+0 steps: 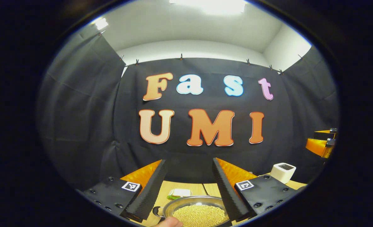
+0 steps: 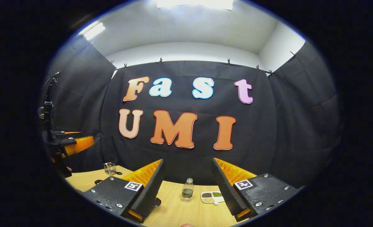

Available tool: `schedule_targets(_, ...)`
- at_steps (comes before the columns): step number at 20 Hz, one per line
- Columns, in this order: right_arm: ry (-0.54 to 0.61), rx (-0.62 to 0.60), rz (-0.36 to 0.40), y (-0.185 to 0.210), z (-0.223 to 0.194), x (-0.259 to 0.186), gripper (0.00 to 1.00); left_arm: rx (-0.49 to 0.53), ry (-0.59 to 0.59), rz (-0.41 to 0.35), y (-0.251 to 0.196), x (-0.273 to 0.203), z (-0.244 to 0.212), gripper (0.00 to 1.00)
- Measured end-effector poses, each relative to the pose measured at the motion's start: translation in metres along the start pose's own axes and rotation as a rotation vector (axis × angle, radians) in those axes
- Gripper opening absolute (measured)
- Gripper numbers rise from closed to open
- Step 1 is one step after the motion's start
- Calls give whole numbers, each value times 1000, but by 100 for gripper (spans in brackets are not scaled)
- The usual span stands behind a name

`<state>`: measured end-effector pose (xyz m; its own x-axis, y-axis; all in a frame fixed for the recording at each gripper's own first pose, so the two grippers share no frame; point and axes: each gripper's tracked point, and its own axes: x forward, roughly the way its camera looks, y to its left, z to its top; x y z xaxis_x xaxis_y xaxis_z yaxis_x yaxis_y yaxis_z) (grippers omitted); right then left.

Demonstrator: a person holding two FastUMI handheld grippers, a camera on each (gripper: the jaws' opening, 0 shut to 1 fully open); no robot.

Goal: First push the handle of the pot to place it horizontally, then grasp the pot with both hands and set it on the induction cooktop.

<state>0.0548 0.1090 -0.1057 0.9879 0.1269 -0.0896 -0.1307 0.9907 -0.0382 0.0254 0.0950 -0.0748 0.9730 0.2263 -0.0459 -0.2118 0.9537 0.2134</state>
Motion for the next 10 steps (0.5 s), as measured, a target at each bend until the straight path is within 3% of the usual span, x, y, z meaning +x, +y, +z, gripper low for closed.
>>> schedule_targets(3,-42,9,-16,-20,19,-13,94,11,-65,-2,-8,-18,35,99)
schedule_targets(4,-55,11,-23,-28,26,-16,90,1,-79,-10,-13,-22,44,99)
schedule_targets(5,-64,12,-25,-35,31,-17,97,-13,-91,-21,-18,-26,52,99)
schedule_targets(10,-89,30,-20,-50,44,-27,94,-42,-135,-32,-23,-42,87,99)
